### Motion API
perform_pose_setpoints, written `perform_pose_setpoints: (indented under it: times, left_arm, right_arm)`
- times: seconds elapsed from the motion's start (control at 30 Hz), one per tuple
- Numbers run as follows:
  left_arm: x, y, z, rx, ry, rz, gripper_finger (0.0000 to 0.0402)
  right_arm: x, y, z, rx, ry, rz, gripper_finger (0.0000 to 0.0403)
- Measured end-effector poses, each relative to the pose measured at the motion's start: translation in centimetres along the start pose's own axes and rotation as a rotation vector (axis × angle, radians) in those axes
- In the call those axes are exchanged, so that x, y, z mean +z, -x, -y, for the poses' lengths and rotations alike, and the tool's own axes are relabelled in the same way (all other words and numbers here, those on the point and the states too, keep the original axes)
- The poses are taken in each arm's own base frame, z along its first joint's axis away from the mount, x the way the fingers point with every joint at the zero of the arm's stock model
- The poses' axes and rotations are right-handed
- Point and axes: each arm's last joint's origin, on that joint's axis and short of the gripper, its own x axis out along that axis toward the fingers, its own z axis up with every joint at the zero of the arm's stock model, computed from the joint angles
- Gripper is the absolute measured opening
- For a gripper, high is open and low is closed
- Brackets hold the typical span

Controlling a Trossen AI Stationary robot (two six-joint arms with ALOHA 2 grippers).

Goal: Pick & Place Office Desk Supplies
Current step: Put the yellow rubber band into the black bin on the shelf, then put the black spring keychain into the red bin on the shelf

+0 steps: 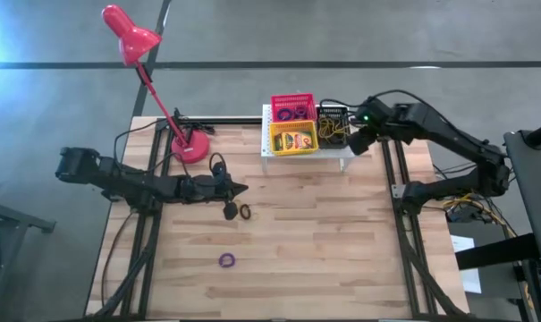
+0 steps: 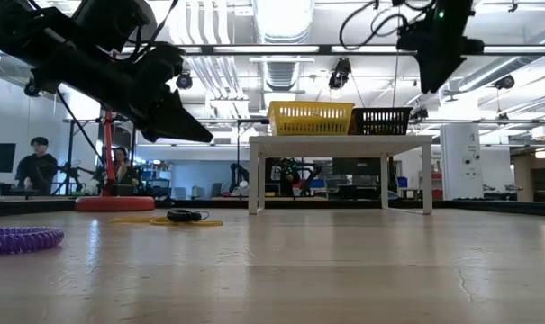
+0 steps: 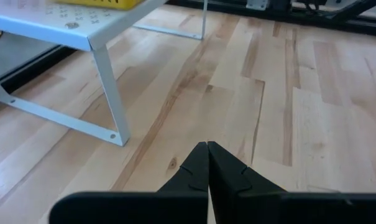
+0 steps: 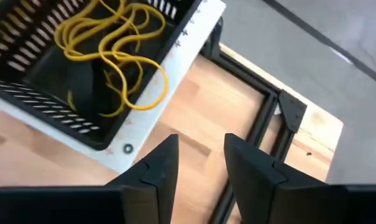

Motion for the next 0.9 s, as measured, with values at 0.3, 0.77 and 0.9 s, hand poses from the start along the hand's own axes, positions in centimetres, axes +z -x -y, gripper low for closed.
perform_pose_setpoints:
  times: [0.3,0.77,0.9]
  left_arm:
    - [0.0,0.0,0.0,-0.001,0.001,0.003,0.0001]
    - [0.0,0.0,0.0,-0.001,0.001,0.003,0.0001]
    - [0.0,0.0,0.0,-0.001,0.001,0.003,0.0001]
  right_arm:
    - [0.6,-3.9,0.2,0.086,-0.02,0.026,0.0094]
    - [1.5,-4.3,-0.1,0.231,0.007,0.09,0.0072]
    - [1.9,-4.1,-0.4,0.306,0.035,0.127,0.0076]
